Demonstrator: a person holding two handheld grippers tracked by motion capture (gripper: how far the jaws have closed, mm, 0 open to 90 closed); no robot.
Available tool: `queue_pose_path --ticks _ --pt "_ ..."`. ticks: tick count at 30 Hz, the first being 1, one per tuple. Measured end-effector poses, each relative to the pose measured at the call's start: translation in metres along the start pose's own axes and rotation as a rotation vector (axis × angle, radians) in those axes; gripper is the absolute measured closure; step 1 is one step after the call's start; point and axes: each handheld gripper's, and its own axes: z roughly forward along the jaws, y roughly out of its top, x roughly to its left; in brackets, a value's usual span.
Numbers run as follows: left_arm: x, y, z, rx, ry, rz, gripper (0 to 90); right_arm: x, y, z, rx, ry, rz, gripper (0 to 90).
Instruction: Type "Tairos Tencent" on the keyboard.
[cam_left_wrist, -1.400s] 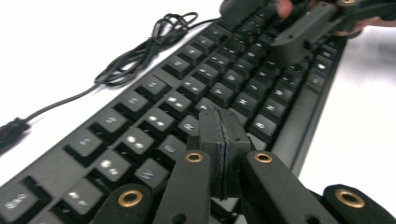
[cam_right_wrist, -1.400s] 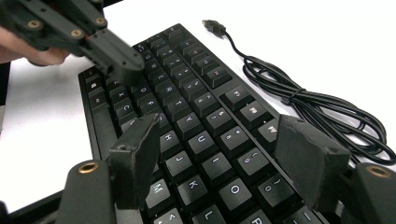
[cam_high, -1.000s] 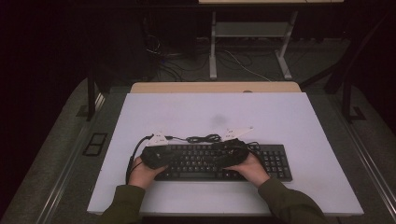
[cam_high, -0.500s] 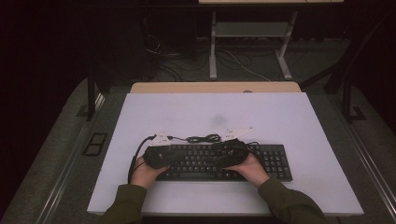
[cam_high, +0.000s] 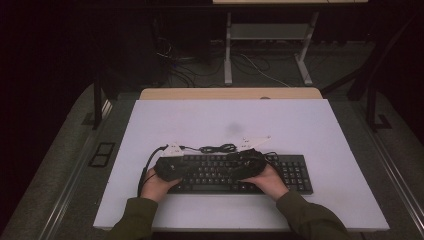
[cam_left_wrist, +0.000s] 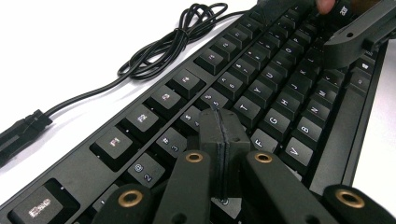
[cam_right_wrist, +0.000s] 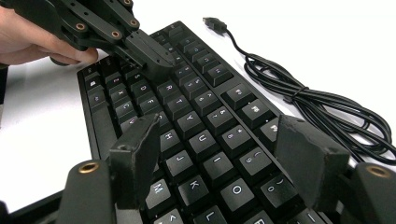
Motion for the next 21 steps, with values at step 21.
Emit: queue_pose_path --ticks 21 --pt "-0.0012 0.0016 -0.0046 -0.008 0.006 0.003 88.7 -0.0002 0.0006 -0.0013 -0.004 -0.003 0.002 30.8"
